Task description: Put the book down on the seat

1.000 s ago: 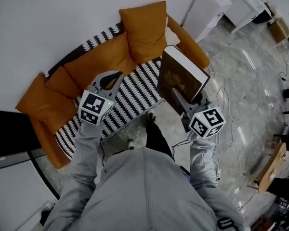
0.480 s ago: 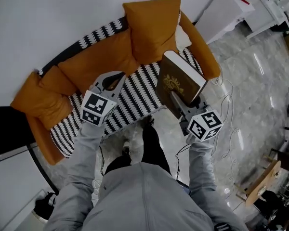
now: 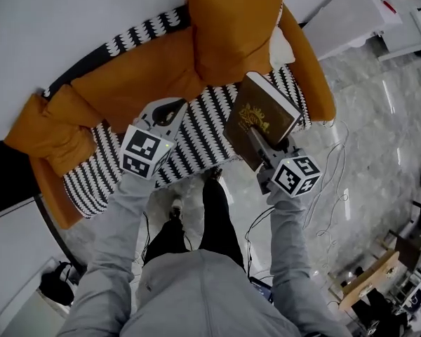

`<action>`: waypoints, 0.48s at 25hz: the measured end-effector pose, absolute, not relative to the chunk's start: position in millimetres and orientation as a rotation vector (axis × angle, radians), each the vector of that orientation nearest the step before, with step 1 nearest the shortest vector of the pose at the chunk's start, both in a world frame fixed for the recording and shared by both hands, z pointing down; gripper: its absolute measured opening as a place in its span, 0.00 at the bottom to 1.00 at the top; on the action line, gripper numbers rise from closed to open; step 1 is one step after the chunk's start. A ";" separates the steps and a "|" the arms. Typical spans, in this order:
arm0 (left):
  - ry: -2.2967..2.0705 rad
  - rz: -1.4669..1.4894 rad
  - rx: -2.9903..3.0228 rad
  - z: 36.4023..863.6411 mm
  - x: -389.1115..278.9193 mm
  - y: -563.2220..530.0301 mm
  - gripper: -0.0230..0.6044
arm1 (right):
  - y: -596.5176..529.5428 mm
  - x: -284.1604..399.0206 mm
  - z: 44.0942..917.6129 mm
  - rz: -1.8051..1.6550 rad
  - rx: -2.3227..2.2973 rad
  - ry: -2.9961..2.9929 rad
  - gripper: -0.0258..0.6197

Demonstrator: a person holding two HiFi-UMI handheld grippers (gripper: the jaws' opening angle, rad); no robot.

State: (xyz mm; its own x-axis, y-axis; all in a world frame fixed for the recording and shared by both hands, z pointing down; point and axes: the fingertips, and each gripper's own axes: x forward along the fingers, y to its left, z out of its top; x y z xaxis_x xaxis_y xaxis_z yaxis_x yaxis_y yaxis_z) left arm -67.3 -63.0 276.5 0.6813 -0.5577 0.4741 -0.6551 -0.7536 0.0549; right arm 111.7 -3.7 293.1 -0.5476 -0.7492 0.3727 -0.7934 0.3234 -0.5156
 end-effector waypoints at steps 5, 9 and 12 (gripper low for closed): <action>-0.955 0.690 2.598 335.7 -67.7 -54.1 0.08 | -11.5 108.2 357.3 1.165 1.416 -2.450 0.41; -0.968 0.686 2.545 374.7 -64.7 -57.7 0.08 | -21.0 104.8 398.3 1.257 1.389 -2.436 0.41; -0.970 0.686 2.510 394.2 -59.4 -55.4 0.08 | -23.7 105.2 422.5 1.382 1.393 -2.429 0.41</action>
State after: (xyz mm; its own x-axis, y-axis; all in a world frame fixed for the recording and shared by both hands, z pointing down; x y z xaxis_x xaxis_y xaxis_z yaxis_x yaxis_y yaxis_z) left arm -59.4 -55.4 394.2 0.6457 -0.5225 0.5568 -0.6989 -0.6981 0.1555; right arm 105.2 -23.7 422.5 -0.6020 -0.6853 0.4098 -0.7023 0.2102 -0.6802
